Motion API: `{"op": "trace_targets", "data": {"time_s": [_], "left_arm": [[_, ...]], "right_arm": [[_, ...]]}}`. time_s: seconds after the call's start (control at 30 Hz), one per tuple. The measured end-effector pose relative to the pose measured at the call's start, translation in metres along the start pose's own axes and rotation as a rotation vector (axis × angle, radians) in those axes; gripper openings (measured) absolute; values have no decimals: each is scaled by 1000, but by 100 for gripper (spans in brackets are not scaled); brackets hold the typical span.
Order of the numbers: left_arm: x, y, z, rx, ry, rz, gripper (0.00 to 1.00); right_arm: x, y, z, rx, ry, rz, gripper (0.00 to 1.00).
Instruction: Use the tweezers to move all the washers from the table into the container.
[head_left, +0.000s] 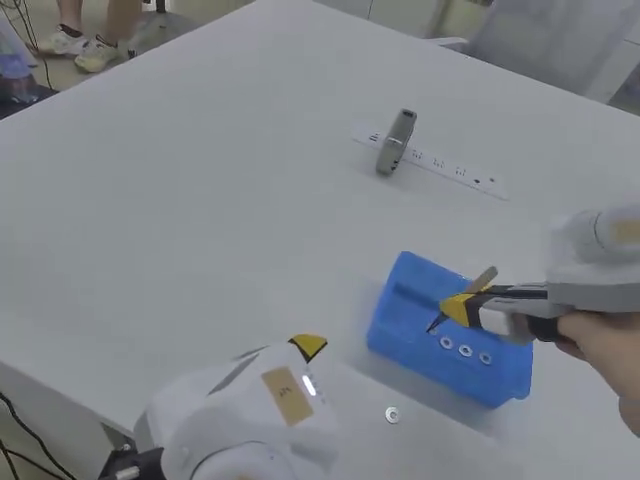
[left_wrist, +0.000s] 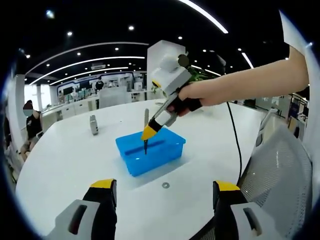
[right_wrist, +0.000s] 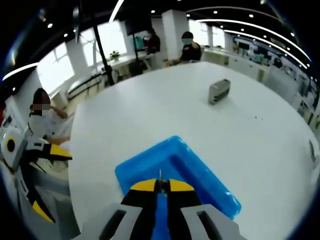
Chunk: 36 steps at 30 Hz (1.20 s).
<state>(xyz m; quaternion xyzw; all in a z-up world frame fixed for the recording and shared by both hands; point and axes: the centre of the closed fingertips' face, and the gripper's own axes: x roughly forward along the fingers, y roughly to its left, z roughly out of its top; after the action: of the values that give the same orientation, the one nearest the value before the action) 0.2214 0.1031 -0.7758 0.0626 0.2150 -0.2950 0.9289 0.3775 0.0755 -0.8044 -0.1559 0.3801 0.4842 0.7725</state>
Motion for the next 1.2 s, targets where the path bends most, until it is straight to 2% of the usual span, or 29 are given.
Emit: {"op": "trace_targets", "data": {"time_s": [0.2, 0.33, 0.4, 0.57, 0.7, 0.83, 0.97, 1.17, 1.2], "left_arm": [[0, 0, -1, -2, 3, 1, 80], [0, 1, -1, -4, 2, 3, 80], [0, 1, 0, -6, 1, 6, 80], [-1, 2, 0, -9, -3, 11, 80], [-1, 3, 0, -9, -6, 12, 79], [-1, 2, 0, -8, -4, 11, 79], [-1, 3, 0, -11, -5, 12, 79], [-1, 3, 0, -8, -5, 12, 79], [-1, 3, 0, -9, -5, 13, 79]], "right_arm": [[5, -3, -5, -3, 19, 2, 3], [4, 2, -5, -36, 19, 14, 4], [1, 3, -4, -69, 18, -5, 4], [-15, 12, 8, -88, -17, -2, 4], [-28, 18, 15, -180, -24, -25, 4], [-43, 34, 19, -191, -53, -1, 4], [-52, 56, 21, -196, -76, 56, 4], [-45, 80, 9, -216, -31, 156, 4], [-43, 80, 7, -213, -28, 159, 4]]}}
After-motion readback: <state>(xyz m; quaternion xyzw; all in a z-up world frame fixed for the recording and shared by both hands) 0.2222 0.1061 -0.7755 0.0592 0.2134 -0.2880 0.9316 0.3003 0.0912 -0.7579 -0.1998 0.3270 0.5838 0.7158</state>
